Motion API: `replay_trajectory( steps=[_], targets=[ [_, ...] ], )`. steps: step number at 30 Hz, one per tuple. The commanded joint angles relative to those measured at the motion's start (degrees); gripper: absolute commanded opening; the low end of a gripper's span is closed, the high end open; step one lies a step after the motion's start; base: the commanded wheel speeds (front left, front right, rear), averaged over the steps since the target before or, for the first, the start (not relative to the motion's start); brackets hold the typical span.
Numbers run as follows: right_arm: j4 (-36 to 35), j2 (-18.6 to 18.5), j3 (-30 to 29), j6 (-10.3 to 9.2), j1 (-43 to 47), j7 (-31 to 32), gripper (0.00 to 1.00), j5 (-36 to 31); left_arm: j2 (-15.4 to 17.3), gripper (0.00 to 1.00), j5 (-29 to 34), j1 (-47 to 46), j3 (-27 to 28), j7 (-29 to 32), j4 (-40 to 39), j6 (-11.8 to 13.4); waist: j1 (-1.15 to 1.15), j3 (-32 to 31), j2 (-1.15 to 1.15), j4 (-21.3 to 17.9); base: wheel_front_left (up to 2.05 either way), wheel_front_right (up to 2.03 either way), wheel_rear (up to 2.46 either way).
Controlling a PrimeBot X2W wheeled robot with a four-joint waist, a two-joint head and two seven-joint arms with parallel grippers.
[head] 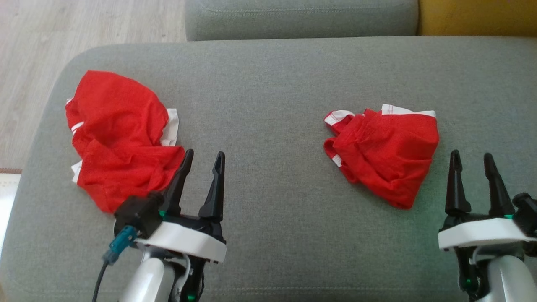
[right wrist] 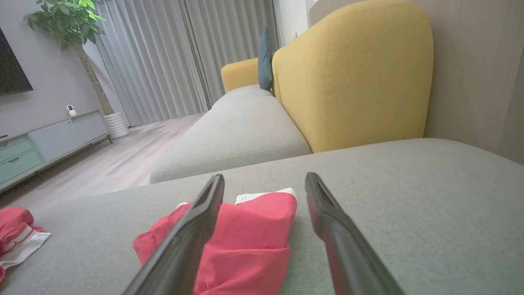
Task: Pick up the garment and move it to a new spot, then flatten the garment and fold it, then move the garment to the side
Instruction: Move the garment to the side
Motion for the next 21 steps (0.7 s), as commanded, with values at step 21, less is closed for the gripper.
replay_trajectory(
  steps=[21],
  targets=[
    [25.43,-0.30,-1.02,0.23,-17.71,3.64,1.00,4.52,0.26,1.00,0.74,-5.44,1.25,-0.52,-1.31,-2.26,0.00,9.92,0.00,5.24,0.00,0.00,0.00]
  ],
)
